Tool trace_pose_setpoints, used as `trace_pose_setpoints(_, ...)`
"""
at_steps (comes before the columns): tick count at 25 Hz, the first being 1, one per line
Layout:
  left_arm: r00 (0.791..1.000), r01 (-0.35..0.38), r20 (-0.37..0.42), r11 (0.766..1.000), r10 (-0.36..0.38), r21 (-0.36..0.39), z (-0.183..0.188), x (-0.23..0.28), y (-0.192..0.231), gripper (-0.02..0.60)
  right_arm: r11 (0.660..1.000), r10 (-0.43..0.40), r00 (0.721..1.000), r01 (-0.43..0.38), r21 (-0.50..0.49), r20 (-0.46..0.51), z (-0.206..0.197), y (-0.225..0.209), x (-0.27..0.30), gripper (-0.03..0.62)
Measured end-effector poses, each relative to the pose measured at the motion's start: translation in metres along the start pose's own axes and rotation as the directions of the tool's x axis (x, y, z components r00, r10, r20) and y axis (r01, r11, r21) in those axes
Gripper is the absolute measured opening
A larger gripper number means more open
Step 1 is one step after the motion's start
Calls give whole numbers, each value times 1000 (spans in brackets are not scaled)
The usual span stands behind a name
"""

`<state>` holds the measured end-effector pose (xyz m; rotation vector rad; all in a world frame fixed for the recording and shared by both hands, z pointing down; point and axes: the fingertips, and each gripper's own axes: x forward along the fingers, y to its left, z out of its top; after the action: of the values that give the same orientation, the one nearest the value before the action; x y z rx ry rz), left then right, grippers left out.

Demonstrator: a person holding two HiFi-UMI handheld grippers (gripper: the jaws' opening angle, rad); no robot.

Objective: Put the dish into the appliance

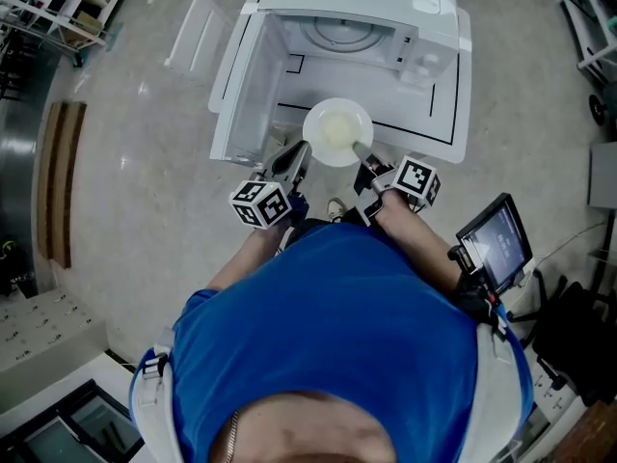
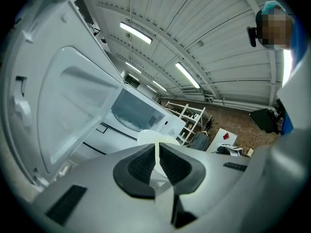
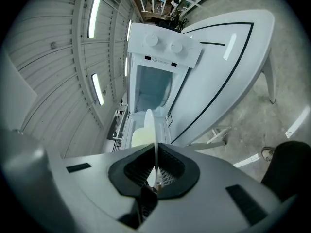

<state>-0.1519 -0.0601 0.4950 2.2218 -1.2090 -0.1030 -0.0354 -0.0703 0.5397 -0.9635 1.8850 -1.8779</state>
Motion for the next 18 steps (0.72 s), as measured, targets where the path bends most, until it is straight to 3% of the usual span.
trace_pose_setpoints(18, 999, -20, -29, 1000, 20, -13, 20, 63, 33, 32, 1000, 2, 1000, -3, 29, 22, 63, 1, 46, 12)
